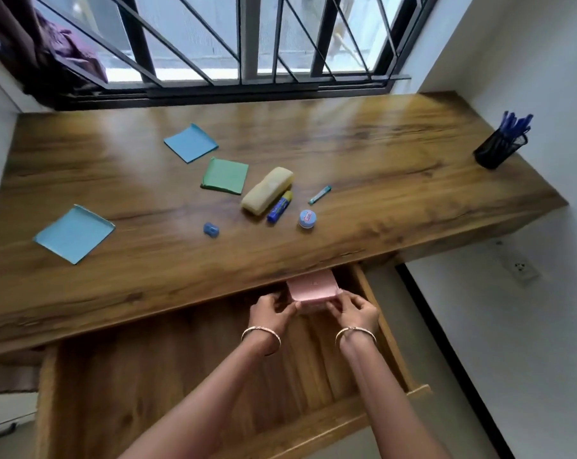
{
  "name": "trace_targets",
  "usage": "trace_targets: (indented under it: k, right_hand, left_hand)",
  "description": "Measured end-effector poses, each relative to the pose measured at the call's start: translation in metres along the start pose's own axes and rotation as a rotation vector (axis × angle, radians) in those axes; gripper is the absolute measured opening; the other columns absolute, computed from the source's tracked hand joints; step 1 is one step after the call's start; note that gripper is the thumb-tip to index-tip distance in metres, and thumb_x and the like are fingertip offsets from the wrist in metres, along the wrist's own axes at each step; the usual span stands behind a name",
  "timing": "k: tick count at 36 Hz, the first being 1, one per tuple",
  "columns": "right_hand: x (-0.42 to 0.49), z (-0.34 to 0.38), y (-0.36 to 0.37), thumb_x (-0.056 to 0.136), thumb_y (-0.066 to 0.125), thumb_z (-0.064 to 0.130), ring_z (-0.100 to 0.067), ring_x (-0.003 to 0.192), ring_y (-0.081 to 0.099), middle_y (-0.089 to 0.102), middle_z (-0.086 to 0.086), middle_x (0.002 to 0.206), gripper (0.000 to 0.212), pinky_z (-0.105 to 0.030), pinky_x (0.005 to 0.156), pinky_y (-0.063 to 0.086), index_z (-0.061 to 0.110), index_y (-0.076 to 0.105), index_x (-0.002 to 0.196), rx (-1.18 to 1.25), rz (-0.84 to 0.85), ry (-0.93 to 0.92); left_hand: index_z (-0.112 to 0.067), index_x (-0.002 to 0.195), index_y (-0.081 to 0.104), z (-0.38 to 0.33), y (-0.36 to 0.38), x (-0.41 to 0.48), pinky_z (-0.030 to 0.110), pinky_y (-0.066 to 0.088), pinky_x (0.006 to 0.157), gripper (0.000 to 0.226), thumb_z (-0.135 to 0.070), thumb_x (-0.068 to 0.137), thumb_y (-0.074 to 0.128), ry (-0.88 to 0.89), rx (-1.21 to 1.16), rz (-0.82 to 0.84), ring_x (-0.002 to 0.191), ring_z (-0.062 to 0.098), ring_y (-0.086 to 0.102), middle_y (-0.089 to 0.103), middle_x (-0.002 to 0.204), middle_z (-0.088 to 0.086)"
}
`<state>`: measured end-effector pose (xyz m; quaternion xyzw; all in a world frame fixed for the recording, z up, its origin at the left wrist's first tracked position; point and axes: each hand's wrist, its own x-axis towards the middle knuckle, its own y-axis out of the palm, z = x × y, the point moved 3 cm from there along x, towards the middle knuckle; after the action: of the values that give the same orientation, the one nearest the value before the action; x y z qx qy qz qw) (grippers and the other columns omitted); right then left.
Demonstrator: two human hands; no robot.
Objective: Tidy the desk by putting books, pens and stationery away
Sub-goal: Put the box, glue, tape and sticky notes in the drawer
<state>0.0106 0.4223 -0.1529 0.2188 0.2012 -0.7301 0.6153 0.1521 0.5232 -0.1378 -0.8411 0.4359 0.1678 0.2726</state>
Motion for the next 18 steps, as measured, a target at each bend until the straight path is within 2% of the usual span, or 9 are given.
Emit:
trace_targets:
  k: [3, 6, 9, 11, 13, 16, 18]
  right_hand:
    - [0.009, 0.004, 0.009, 0.083, 0.070, 0.000, -0.022, 0.072, 0.067, 0.067, -0.013, 0.082, 0.005, -0.027, 0.062, 0.060, -0.003, 0.067, 0.086, 0.097, 0.003, 0.053]
    - [0.014, 0.003, 0.017, 0.084, 0.068, -0.004, -0.022, 0.076, 0.066, 0.066, -0.011, 0.079, 0.006, -0.026, 0.061, 0.060, 0.001, 0.064, 0.083, 0.197, 0.002, 0.124]
    - [0.017, 0.005, 0.022, 0.084, 0.068, -0.004, -0.023, 0.083, 0.066, 0.067, -0.011, 0.085, 0.006, -0.035, 0.077, 0.058, 0.001, 0.065, 0.085, 0.285, 0.028, 0.190]
    - [0.020, 0.007, 0.026, 0.084, 0.065, -0.007, -0.024, 0.086, 0.066, 0.067, -0.012, 0.087, 0.008, -0.039, 0.085, 0.054, 0.000, 0.064, 0.084, 0.345, 0.042, 0.238]
    - [0.025, 0.010, 0.031, 0.086, 0.057, -0.014, -0.024, 0.082, 0.063, 0.064, -0.013, 0.085, 0.016, -0.041, 0.083, 0.055, 0.000, 0.062, 0.082, 0.398, 0.057, 0.272]
    - [0.032, 0.011, 0.039, 0.088, 0.043, -0.020, -0.024, 0.080, 0.059, 0.060, -0.013, 0.084, 0.027, -0.039, 0.067, 0.059, 0.002, 0.058, 0.083, 0.428, 0.102, 0.316]
    - [0.036, 0.009, 0.040, 0.087, 0.038, -0.020, -0.024, 0.081, 0.058, 0.060, -0.013, 0.086, 0.032, -0.039, 0.074, 0.053, 0.005, 0.058, 0.086, 0.399, 0.123, 0.337]
  left_hand:
    - [-0.008, 0.124, 0.063, -0.004, 0.012, 0.011, 0.025, 0.047, 0.093, 0.053, -0.037, 0.081, 0.074, -0.050, -0.019, -0.021, 0.117, 0.022, 0.061, 0.067, 0.123, 0.008]
    - [-0.009, 0.120, 0.066, -0.004, 0.023, 0.022, 0.028, 0.049, 0.091, 0.044, -0.032, 0.084, 0.072, -0.115, -0.093, -0.022, 0.112, 0.025, 0.063, 0.067, 0.120, 0.007]
    - [-0.014, 0.109, 0.065, -0.003, 0.034, 0.033, 0.042, 0.059, 0.081, 0.024, -0.017, 0.086, 0.070, -0.192, -0.339, 0.037, 0.094, 0.024, 0.065, 0.066, 0.114, 0.009]
    - [-0.012, 0.109, 0.062, 0.000, 0.042, 0.043, 0.041, 0.058, 0.077, 0.021, -0.006, 0.090, 0.063, -0.224, -0.439, 0.067, 0.083, 0.018, 0.061, 0.063, 0.111, 0.010]
    - [-0.012, 0.110, 0.059, -0.002, 0.047, 0.048, 0.034, 0.058, 0.071, 0.022, 0.001, 0.092, 0.056, -0.239, -0.477, 0.087, 0.075, 0.015, 0.058, 0.065, 0.101, 0.013]
    - [-0.009, 0.109, 0.053, -0.010, 0.052, 0.049, 0.017, 0.053, 0.050, 0.028, 0.013, 0.093, 0.045, -0.271, -0.462, 0.091, 0.060, 0.013, 0.061, 0.058, 0.082, 0.006]
    - [-0.006, 0.111, 0.054, -0.011, 0.053, 0.052, 0.017, 0.052, 0.057, 0.024, 0.009, 0.094, 0.046, -0.326, -0.495, 0.135, 0.065, 0.010, 0.068, 0.062, 0.089, 0.014]
